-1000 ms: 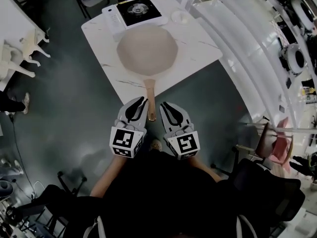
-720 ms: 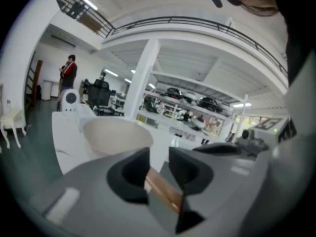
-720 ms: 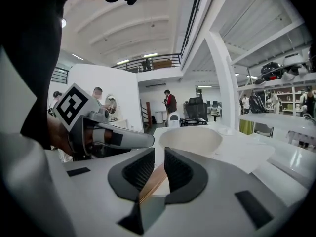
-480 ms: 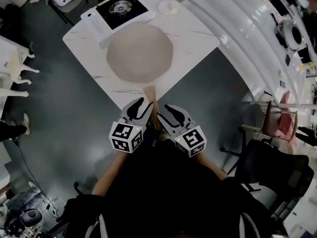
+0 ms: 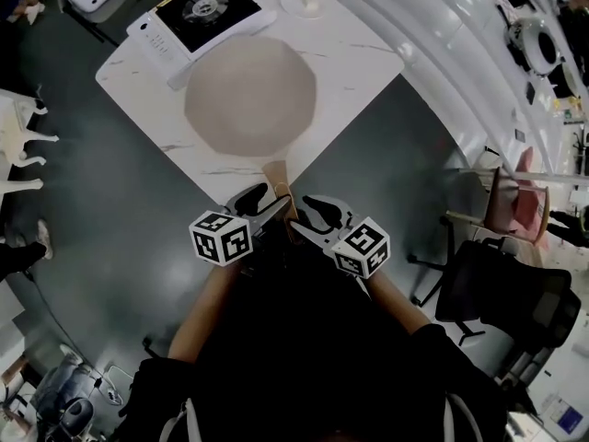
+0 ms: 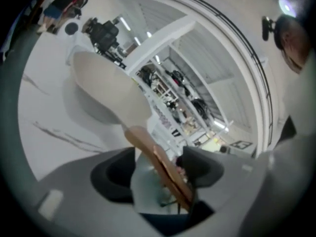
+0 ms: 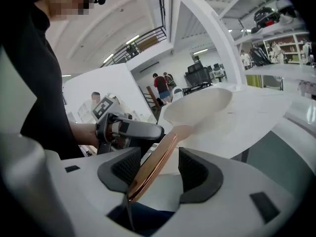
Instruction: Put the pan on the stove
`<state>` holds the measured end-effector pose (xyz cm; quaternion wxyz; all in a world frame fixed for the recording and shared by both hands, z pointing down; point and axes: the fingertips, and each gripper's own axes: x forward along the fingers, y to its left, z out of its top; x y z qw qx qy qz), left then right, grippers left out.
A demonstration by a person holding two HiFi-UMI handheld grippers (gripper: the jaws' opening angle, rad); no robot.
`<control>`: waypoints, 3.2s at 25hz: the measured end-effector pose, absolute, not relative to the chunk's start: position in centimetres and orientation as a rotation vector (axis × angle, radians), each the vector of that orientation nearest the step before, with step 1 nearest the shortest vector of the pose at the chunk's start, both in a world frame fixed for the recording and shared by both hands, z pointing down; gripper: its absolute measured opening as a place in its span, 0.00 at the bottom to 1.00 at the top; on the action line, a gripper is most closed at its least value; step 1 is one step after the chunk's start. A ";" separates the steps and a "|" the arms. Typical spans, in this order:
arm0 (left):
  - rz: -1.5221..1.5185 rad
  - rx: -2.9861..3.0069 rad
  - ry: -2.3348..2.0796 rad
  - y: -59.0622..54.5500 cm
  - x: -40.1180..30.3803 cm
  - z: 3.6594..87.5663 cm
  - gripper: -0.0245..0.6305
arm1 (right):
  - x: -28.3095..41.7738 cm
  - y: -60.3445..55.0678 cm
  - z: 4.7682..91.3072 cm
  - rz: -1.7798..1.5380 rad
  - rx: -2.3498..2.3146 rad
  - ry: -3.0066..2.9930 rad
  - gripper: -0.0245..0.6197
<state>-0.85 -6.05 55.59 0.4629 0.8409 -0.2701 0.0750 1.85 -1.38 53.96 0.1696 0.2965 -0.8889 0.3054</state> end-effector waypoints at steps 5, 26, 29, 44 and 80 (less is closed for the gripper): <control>0.107 1.993 -0.561 -6.1 0.3 56.1 0.53 | 1.5 -1.1 55.0 1.127 0.682 -2.506 0.38; 0.054 1.996 -0.232 -5.8 5.1 57.6 0.53 | -2.5 0.8 57.2 1.503 0.075 -2.440 0.39; 0.054 2.027 -0.233 -5.6 5.5 57.5 0.41 | -2.8 0.9 57.2 1.504 0.061 -2.454 0.39; 0.026 2.071 -0.270 -5.8 5.2 56.6 0.35 | -2.9 1.0 56.2 1.442 0.020 -2.573 0.34; 0.046 2.218 -0.263 -8.4 3.6 46.7 0.37 | -4.6 -1.9 46.7 1.273 0.030 -2.719 0.34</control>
